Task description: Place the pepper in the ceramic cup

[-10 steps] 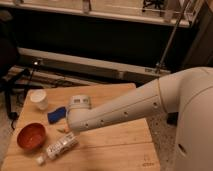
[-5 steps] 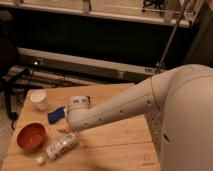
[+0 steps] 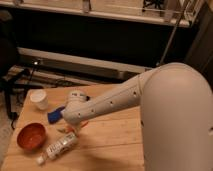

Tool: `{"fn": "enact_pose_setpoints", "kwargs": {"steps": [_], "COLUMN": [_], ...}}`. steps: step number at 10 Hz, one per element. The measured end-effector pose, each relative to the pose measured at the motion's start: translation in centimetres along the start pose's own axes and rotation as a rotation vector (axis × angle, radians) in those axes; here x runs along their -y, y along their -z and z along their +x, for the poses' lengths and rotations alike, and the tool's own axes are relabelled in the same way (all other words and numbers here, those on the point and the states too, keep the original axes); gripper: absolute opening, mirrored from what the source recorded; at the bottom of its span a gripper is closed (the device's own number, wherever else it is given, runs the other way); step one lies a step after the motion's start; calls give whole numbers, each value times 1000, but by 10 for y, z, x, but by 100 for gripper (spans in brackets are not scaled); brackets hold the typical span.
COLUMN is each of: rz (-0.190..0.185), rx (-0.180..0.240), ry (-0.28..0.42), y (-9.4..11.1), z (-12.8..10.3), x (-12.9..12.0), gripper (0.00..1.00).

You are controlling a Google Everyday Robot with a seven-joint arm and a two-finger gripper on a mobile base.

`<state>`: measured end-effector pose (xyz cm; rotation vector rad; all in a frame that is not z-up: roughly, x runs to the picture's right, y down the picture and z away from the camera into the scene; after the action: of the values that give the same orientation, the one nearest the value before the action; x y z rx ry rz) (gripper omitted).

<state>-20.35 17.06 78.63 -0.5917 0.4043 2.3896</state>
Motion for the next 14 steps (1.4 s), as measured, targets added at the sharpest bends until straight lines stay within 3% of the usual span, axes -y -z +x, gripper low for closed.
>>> {"fn": "enact_pose_setpoints", "kwargs": {"steps": [2, 6, 12, 14], "rz": [36, 65, 145, 148], "rx": [-11, -2, -6, 2], "ry": [4, -27, -95, -111], "y": [-14, -30, -52, -51], "z": [-2, -9, 3, 5], "x": [-8, -18, 21, 23], "gripper": [80, 80, 80, 70]}}
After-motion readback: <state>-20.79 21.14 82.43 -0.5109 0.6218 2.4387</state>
